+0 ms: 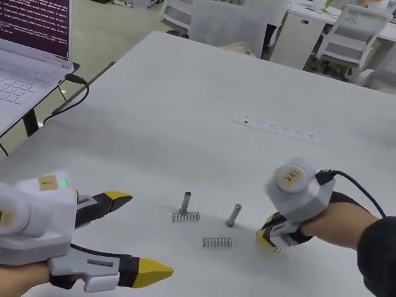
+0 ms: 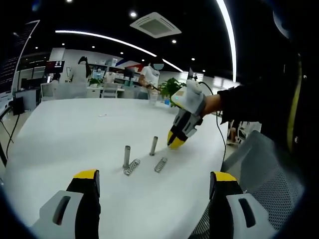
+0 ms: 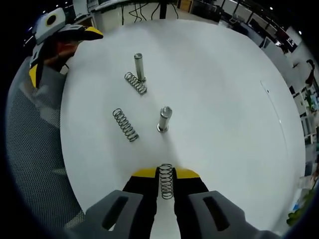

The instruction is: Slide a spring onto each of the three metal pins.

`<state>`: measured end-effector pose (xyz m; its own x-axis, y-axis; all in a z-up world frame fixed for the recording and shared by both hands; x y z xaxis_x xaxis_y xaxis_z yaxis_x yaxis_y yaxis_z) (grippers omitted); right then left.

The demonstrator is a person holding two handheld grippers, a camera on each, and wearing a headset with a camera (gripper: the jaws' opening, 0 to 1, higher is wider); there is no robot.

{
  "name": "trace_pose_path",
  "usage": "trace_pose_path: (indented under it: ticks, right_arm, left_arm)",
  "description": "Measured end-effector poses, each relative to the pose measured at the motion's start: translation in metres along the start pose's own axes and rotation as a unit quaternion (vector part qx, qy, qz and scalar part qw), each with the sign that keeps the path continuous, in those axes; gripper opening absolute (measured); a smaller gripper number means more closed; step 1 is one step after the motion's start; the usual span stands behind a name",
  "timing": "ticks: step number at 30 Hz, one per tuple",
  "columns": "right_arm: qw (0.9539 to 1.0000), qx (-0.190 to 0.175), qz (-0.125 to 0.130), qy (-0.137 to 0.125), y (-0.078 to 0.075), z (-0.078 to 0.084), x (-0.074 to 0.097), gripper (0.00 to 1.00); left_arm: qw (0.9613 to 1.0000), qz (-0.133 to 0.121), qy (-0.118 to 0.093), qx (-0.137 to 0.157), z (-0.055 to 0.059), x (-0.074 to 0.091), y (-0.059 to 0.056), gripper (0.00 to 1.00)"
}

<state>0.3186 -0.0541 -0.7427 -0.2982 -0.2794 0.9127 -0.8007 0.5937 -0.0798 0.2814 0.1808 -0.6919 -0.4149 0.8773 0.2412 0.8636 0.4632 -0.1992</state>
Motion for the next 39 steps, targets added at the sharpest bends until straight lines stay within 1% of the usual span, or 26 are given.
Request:
trace_pose_path:
  ticks: [7, 8, 10, 12, 13, 14, 16, 17, 19, 20, 23, 25, 26, 27, 28, 30, 31, 32, 33, 34, 35, 37, 38, 39]
  right_arm:
    - [0.9988, -0.027, 0.012, -0.04, 0.007, 0.001, 0.021, 0.08]
    - [0.9975, -0.042, 0.012, -0.056, 0.01, -0.002, 0.028, 0.08]
    - [0.9958, -0.055, 0.011, -0.073, 0.012, -0.004, 0.036, 0.08]
    - [0.9925, -0.069, 0.014, -0.1, 0.014, -0.011, 0.05, 0.08]
    - [0.9917, -0.072, 0.013, -0.106, 0.015, -0.013, 0.052, 0.08]
    - [0.9898, -0.079, 0.009, -0.119, 0.017, -0.017, 0.058, 0.08]
    - [0.987, -0.079, 0.008, -0.139, 0.02, -0.025, 0.069, 0.08]
    - [0.9852, -0.08, 0.004, -0.151, 0.024, -0.032, 0.075, 0.08]
    - [0.9803, -0.086, -0.007, -0.178, 0.029, -0.045, 0.083, 0.08]
    - [0.9761, -0.092, -0.02, -0.196, 0.035, -0.054, 0.089, 0.08]
    - [0.9689, -0.094, -0.041, -0.225, 0.045, -0.071, 0.099, 0.08]
    - [0.9623, -0.094, -0.061, -0.248, 0.055, -0.084, 0.106, 0.08]
    - [0.9577, -0.096, -0.073, -0.261, 0.06, -0.092, 0.111, 0.08]
    - [0.9544, -0.098, -0.08, -0.271, 0.061, -0.096, 0.113, 0.08]
    - [0.9512, -0.098, -0.09, -0.279, 0.065, -0.101, 0.116, 0.08]
    - [0.9465, -0.097, -0.099, -0.291, 0.071, -0.109, 0.122, 0.08]
    - [0.9449, -0.096, -0.104, -0.295, 0.073, -0.112, 0.123, 0.08]
    - [0.9421, -0.094, -0.11, -0.302, 0.076, -0.115, 0.126, 0.08]
    - [0.9409, -0.094, -0.112, -0.306, 0.078, -0.117, 0.127, 0.08]
    - [0.9379, -0.094, -0.118, -0.312, 0.08, -0.12, 0.13, 0.08]
    - [0.9313, -0.096, -0.131, -0.326, 0.085, -0.126, 0.135, 0.08]
    - [0.9227, -0.098, -0.145, -0.343, 0.09, -0.132, 0.142, 0.08]
    - [0.9216, -0.097, -0.147, -0.346, 0.092, -0.134, 0.144, 0.08]
    - [0.9192, -0.089, -0.15, -0.353, 0.095, -0.137, 0.147, 0.08]
  left_arm:
    - [0.9999, 0.008, -0.002, -0.01, -0.007, 0.0, -0.005, 0.88]
    - [0.9999, 0.01, -0.005, -0.012, -0.01, 0.001, -0.006, 0.88]
    - [0.9997, 0.013, -0.008, -0.017, -0.013, 0.001, -0.008, 0.88]
    - [0.9996, 0.017, -0.01, -0.021, -0.017, 0.002, -0.012, 0.87]
    - [0.9995, 0.019, -0.011, -0.021, -0.017, 0.002, -0.013, 0.87]
    - [0.9994, 0.022, -0.013, -0.023, -0.019, 0.002, -0.015, 0.87]
    - [0.9991, 0.028, -0.014, -0.028, -0.022, 0.002, -0.018, 0.87]
    - [0.9989, 0.032, -0.015, -0.03, -0.025, 0.002, -0.021, 0.86]
    - [0.9986, 0.039, -0.016, -0.032, -0.027, 0.002, -0.025, 0.85]
    - [0.9982, 0.046, -0.019, -0.034, -0.03, 0.001, -0.028, 0.84]
    - [0.9974, 0.061, -0.021, -0.032, -0.034, 0.0, -0.034, 0.79]
    - [0.9968, 0.071, -0.025, -0.026, -0.036, 0.0, -0.037, 0.75]
    - [0.9964, 0.077, -0.029, -0.021, -0.039, -0.001, -0.038, 0.73]
    - [0.9961, 0.081, -0.031, -0.018, -0.041, 0.0, -0.039, 0.71]
    - [0.9954, 0.087, -0.038, -0.011, -0.044, 0.0, -0.041, 0.69]
    - [0.9944, 0.095, -0.046, -0.005, -0.049, 0.001, -0.043, 0.65]
    - [0.9941, 0.097, -0.048, -0.002, -0.051, 0.001, -0.043, 0.64]
    - [0.9931, 0.103, -0.054, 0.002, -0.055, 0.001, -0.045, 0.63]
    - [0.9928, 0.105, -0.057, 0.004, -0.056, 0.001, -0.045, 0.62]
    - [0.9919, 0.11, -0.062, 0.008, -0.06, 0.0, -0.046, 0.61]
    - [0.9908, 0.116, -0.069, 0.011, -0.064, 0.0, -0.047, 0.6]
    - [0.9897, 0.122, -0.074, 0.012, -0.069, -0.001, -0.049, 0.58]
    - [0.9892, 0.124, -0.077, 0.012, -0.072, -0.001, -0.049, 0.57]
    - [0.9886, 0.128, -0.08, 0.01, -0.076, -0.002, -0.051, 0.56]
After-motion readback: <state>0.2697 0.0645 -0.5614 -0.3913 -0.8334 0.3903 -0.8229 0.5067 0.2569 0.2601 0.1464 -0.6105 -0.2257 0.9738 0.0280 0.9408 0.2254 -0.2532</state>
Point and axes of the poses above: the centre of the closed fingertips' face, and the gripper's own axes: x roughly backward along the fingers, y roughly to its left, z roughly out of its underside, the point moved 4 cm from there along x, roughly backward along the fingers, and after that the axes turned 3 degrees about -y, right-handed, at the moved point
